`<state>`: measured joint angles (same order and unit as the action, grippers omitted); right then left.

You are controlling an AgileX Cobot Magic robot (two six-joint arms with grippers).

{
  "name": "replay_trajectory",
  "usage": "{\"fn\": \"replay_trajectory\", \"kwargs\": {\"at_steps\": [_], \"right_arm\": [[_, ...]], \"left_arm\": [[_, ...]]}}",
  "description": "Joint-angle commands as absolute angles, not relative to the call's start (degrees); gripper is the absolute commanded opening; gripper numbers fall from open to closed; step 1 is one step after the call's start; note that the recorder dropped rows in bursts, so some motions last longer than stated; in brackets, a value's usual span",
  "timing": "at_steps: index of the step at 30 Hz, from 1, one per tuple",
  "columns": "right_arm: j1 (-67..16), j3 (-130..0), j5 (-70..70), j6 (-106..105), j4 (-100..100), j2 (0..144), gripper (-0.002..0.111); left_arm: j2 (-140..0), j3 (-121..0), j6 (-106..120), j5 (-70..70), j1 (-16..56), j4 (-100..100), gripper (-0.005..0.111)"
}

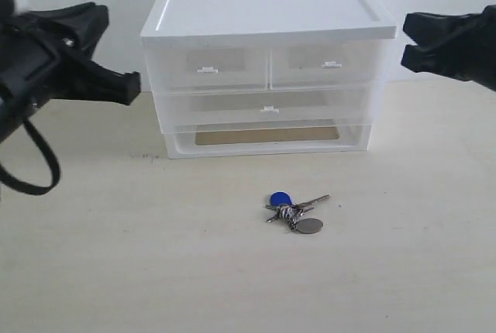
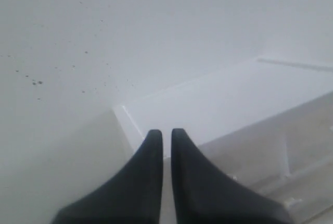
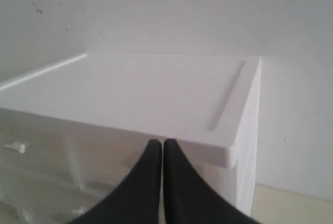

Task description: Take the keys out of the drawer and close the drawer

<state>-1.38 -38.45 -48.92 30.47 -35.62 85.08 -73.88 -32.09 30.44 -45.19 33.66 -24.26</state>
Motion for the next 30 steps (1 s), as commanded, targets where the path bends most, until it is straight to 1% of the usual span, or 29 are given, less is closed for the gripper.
{"fn": "replay_trajectory", "kwargs": {"at_steps": [1, 5, 13, 19, 24, 30], "right_arm": [[-1.1, -33.3, -50.0, 31.8, -35.4, 73.6, 0.000], [-1.1, -28.3, -49.9, 33.5, -36.0, 64.4, 0.000], [-1.1, -18.8, -47.5, 35.9, -36.5, 45.8, 0.000], [-1.1, -13.3, -42.0, 38.6, -36.6, 32.0, 0.000], [-1.1, -10.5, -35.1, 40.7, -36.7, 20.3, 0.000], [-1.1, -9.8, -31.4, 42.6, -36.8, 11.7, 0.000]], "left_arm": [[-63.6, -26.6, 26.1, -44.9, 33.9, -24.6, 0.004], [-54.0, -23.3, 26.1, -39.7, 33.9, -24.6, 0.004], [-32.6, -18.7, 24.2, -22.7, 33.9, -24.6, 0.004], [-18.8, -16.0, 17.6, -19.1, 33.9, -24.6, 0.004], [-11.3, -15.3, 15.6, -16.4, 33.9, -24.6, 0.004], [-8.4, -15.3, 14.4, -10.3, 33.9, -24.6, 0.004]]}}
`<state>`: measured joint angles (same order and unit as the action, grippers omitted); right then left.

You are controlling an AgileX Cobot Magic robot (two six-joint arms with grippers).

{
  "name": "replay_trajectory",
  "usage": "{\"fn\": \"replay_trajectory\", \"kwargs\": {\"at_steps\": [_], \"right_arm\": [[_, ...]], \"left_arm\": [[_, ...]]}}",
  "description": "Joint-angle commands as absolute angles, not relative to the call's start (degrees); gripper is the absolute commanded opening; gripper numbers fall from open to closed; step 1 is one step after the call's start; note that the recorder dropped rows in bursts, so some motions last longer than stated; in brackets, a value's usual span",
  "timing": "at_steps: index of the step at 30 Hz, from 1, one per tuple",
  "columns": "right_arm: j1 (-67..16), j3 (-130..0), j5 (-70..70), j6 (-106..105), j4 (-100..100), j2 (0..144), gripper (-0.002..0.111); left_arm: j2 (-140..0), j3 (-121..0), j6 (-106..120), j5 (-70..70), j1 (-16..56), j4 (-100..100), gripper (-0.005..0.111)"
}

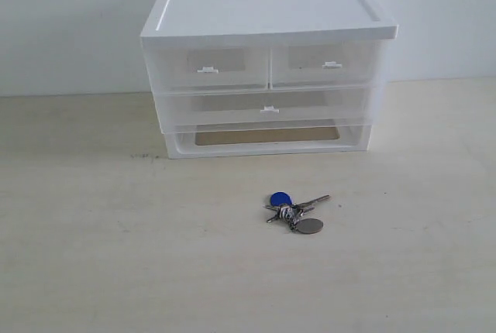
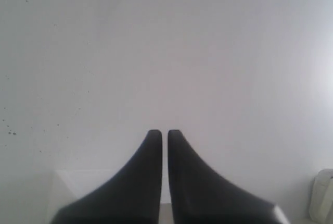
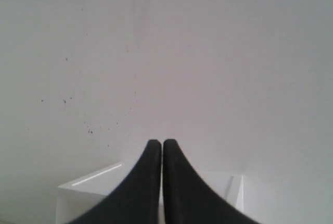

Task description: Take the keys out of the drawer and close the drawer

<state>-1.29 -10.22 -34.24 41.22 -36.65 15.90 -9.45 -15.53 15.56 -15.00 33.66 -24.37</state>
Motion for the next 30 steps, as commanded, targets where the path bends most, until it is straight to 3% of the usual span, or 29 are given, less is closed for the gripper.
{"fn": "replay_trajectory", "kwargs": {"at_steps": [1, 7, 30], "right_arm": [[-1.1, -9.8, -31.3, 43.2, -36.8, 10.9, 0.000], [-1.1, -9.8, -29.7, 45.4, -36.8, 9.9, 0.000], [-1.1, -9.8, -29.8, 45.6, -36.8, 9.9, 0.000]], "left_arm": [[-8.4, -15.3, 14.4, -9.6, 33.9, -24.6, 0.004], [-8.4, -15.3, 14.5, -2.6, 33.9, -24.6, 0.004], [-8.4, -15.0, 14.5, -3.0, 33.9, -24.6, 0.004]]}}
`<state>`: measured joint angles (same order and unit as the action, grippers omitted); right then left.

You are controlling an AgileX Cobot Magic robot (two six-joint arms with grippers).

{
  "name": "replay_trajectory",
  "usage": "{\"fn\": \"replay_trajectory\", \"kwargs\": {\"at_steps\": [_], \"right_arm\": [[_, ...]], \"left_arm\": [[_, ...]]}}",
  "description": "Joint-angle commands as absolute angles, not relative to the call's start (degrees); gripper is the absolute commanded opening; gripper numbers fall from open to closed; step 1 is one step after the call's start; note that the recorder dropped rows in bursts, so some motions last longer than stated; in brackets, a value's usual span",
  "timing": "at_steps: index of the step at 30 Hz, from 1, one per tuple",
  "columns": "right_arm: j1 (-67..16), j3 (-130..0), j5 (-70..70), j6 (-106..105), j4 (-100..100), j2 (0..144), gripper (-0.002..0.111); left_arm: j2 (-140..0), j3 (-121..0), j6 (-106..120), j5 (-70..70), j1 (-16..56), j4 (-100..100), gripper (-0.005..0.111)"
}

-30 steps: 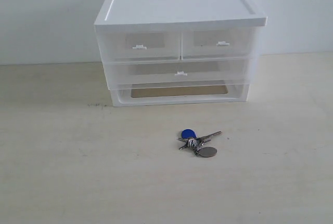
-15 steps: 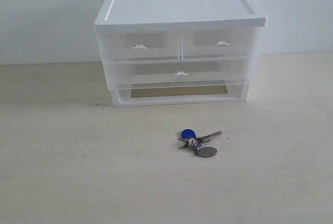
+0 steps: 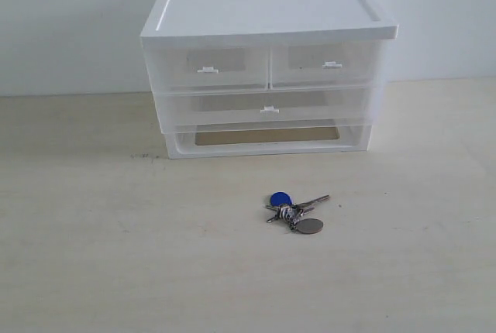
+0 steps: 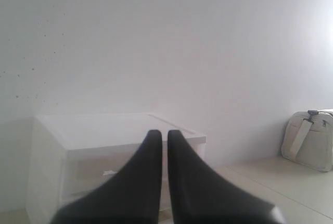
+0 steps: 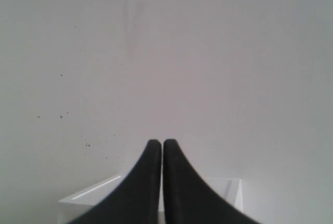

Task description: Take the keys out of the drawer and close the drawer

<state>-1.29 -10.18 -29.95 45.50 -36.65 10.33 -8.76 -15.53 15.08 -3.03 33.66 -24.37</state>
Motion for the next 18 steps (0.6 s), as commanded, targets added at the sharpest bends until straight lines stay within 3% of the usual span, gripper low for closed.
{"fn": "replay_trajectory", "kwargs": {"at_steps": [1, 9, 18], "right_arm": [[-1.1, -9.8, -29.8, 45.6, -36.8, 9.9, 0.000], [-1.1, -9.8, -29.8, 45.6, -36.8, 9.9, 0.000], [-1.1, -9.8, -29.8, 46.0, -36.8, 9.9, 0.000]], "left_arm": [[-8.4, -14.7, 14.5, -3.1, 33.9, -24.6, 0.004], [-8.4, -10.4, 13.6, -4.7, 28.6, -15.8, 0.004], [-5.5, -6.4, 2.9, -4.6, 17.7, -1.8, 0.004]]}}
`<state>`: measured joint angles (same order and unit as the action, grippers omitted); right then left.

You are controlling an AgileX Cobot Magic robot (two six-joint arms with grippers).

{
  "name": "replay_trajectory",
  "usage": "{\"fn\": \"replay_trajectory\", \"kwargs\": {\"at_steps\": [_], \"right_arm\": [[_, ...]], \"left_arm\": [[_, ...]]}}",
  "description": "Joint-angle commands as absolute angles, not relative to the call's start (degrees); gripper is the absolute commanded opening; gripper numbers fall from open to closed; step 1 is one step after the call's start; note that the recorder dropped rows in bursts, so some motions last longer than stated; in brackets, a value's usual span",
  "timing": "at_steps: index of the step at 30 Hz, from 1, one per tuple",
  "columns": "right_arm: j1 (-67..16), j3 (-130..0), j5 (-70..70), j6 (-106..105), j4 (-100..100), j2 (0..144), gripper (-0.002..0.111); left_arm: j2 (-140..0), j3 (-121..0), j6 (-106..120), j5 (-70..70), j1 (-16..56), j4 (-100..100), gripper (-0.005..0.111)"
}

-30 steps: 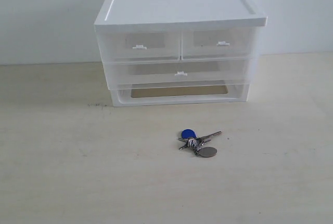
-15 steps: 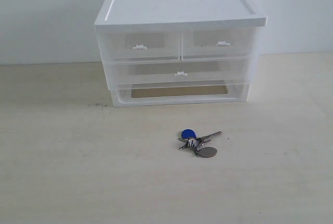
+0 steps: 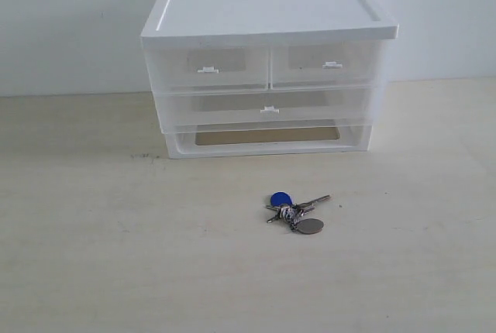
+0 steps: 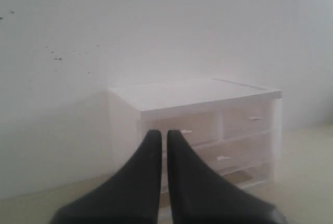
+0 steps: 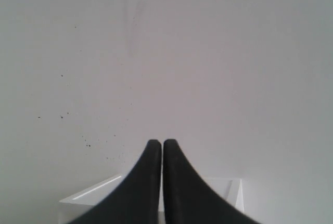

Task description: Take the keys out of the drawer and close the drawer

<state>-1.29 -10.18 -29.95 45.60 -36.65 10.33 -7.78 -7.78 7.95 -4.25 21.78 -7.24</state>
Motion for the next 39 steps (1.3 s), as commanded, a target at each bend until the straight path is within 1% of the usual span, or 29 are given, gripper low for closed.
{"fn": "replay_trajectory", "kwargs": {"at_steps": [1, 6, 13, 17, 25, 27, 31, 36, 39], "right_arm": [[-1.1, -9.8, -29.8, 46.0, -36.8, 9.9, 0.000], [-1.1, -9.8, -29.8, 46.0, -36.8, 9.9, 0.000], [-1.1, -9.8, -29.8, 46.0, -36.8, 9.9, 0.000], [-1.1, -9.8, -29.8, 46.0, -36.8, 9.9, 0.000], [-1.1, -9.8, -29.8, 46.0, -36.8, 9.9, 0.000], [-1.1, -9.8, -29.8, 46.0, -36.8, 9.9, 0.000], [-1.1, -9.8, -29.8, 46.0, -36.8, 9.9, 0.000], [-1.1, -9.8, -29.8, 46.0, -36.8, 9.9, 0.000], [-1.1, -9.8, -29.8, 46.0, -36.8, 9.9, 0.000]], "left_arm": [[-4.6, -5.9, 2.8, -4.5, 16.5, -1.8, 0.004], [-0.1, -5.0, 2.8, -2.9, 11.1, -1.8, 0.004], [0.0, -5.0, 2.3, -0.4, 1.4, -1.8, 0.004], [0.0, -4.2, 2.3, -0.4, -1.6, -1.3, 0.004], [0.0, 0.0, 2.3, -0.6, -4.1, 2.8, 0.004], [0.0, 0.0, 2.3, 3.1, -4.1, 4.1, 0.004], [0.0, 0.0, 2.3, 4.2, -4.1, 4.1, 0.004], [0.0, 0.0, 3.6, 13.2, -4.1, 4.1, 0.004], [0.0, 0.0, 3.6, 14.6, -4.1, 4.1, 0.004]]}}
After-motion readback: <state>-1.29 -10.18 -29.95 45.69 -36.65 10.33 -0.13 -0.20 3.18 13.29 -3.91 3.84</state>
